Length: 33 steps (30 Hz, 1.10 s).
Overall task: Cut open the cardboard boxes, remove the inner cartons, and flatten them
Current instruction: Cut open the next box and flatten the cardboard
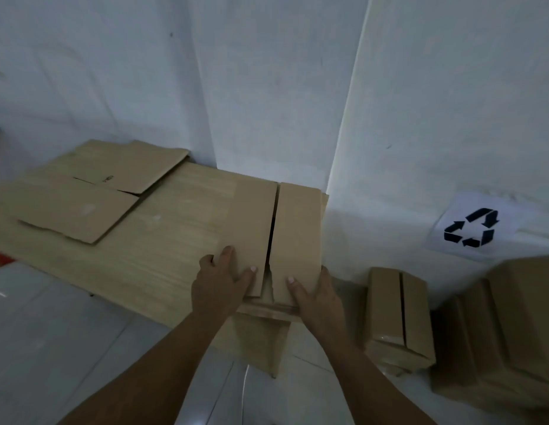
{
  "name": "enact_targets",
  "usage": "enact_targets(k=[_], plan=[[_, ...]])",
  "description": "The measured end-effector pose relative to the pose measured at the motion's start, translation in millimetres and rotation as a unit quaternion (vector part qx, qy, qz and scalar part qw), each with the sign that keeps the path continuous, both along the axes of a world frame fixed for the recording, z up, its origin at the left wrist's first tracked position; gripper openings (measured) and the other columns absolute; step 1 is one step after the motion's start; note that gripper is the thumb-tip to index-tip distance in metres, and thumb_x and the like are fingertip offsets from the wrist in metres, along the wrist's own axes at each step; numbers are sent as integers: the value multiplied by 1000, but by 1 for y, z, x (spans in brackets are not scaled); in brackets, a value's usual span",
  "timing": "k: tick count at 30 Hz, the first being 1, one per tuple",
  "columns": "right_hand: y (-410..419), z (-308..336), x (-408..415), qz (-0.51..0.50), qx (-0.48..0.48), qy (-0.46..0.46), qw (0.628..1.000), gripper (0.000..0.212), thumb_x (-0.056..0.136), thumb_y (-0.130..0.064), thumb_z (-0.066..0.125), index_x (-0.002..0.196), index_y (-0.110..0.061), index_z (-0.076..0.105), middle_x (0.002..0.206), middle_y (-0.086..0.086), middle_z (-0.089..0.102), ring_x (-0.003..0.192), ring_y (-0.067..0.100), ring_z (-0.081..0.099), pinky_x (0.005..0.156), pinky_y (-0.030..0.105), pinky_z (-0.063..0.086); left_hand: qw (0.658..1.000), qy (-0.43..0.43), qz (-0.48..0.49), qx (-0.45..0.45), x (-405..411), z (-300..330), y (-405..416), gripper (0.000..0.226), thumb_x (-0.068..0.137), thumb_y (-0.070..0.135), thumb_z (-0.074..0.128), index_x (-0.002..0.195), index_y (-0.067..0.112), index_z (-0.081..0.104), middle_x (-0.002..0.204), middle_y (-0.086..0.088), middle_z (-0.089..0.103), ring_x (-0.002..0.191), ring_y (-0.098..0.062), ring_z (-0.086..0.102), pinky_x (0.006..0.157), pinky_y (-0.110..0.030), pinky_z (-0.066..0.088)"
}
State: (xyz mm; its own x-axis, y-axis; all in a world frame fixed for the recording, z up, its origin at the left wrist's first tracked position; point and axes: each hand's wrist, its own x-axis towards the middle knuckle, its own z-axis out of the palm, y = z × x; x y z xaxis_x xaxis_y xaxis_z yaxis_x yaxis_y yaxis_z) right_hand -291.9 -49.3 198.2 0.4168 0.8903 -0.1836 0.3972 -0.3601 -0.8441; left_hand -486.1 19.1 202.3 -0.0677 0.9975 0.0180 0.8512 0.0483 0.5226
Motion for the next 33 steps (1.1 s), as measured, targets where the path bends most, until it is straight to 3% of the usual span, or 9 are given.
enact_targets(k=[7, 16, 24, 27, 31, 33], plan=[[78, -2, -25, 24, -24, 14, 999, 92, 84, -75, 55, 155, -29, 20, 146, 1, 50, 128, 28, 52, 105, 46, 47, 1000, 25, 10, 5, -28, 2, 72, 72, 85, 68, 56, 146, 32, 40, 141, -16, 40, 120, -38, 51, 98, -45, 46], [141, -15, -71, -30, -39, 21, 999, 75, 86, -63, 63, 148, -32, 33, 133, 0, 60, 120, 29, 58, 97, 38, 48, 997, 39, -49, -41, -73, -18, 147, 76, 83, 73, 53, 148, 38, 36, 150, -14, 34, 135, -36, 35, 109, -48, 36], [173, -21, -129, -129, -59, 40, 989, 70, 86, -60, 65, 145, -37, 36, 127, -6, 61, 115, 24, 59, 95, 34, 48, 986, 27, -151, -57, -113, -32, 213, 84, 79, 78, 46, 148, 32, 39, 148, -19, 33, 132, -39, 36, 106, -46, 37], [180, -21, -147, -172, -56, 43, 983, 73, 85, -59, 68, 146, -35, 36, 125, -7, 59, 116, 24, 59, 99, 39, 49, 978, 18, -200, -63, -125, -35, 227, 94, 72, 82, 36, 148, 28, 41, 152, -21, 23, 131, -40, 35, 106, -44, 38], [185, -21, -166, -235, -49, 57, 969, 70, 82, -56, 72, 142, -32, 43, 124, -5, 61, 116, 23, 59, 100, 46, 50, 965, 21, -247, -90, -130, -35, 238, 86, 82, 72, 55, 152, 29, 33, 155, -19, 16, 136, -40, 33, 109, -41, 35], [188, -15, -172, -247, -33, 58, 967, 66, 84, -52, 72, 140, -28, 48, 122, -3, 62, 112, 22, 59, 97, 43, 51, 964, 10, -244, -108, -129, -30, 242, 97, 73, 82, 49, 153, 30, 32, 154, -21, 17, 137, -41, 33, 113, -42, 34]])
